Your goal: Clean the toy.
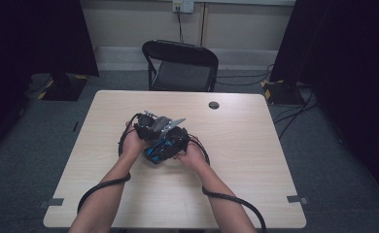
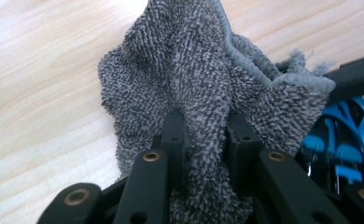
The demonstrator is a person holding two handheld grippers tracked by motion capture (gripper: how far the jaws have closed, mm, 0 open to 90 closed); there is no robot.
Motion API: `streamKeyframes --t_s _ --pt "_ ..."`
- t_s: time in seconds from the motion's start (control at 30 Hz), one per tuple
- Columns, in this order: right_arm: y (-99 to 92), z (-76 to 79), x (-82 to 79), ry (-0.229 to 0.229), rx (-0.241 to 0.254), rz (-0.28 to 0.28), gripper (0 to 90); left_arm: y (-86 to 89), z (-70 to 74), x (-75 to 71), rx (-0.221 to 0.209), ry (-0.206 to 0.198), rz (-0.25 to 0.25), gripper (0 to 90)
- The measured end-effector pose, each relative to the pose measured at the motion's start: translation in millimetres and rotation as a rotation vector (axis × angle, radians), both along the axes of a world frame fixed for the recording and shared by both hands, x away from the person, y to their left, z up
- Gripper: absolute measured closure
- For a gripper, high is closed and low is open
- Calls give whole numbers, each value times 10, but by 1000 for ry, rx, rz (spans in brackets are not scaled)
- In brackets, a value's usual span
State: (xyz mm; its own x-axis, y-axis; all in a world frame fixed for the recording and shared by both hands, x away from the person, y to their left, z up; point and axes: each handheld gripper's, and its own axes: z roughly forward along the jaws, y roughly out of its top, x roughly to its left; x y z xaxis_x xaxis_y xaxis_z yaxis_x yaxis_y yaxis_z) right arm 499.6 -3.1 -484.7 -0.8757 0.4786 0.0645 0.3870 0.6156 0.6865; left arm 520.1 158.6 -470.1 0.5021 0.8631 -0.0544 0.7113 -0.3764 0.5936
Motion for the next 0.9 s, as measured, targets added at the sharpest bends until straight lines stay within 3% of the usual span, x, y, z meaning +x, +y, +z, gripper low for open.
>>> streamKeyframes --t_s 0.9 --pt "14 15 16 8 -16 3 10 266 34 -222 34 21 -12 732"
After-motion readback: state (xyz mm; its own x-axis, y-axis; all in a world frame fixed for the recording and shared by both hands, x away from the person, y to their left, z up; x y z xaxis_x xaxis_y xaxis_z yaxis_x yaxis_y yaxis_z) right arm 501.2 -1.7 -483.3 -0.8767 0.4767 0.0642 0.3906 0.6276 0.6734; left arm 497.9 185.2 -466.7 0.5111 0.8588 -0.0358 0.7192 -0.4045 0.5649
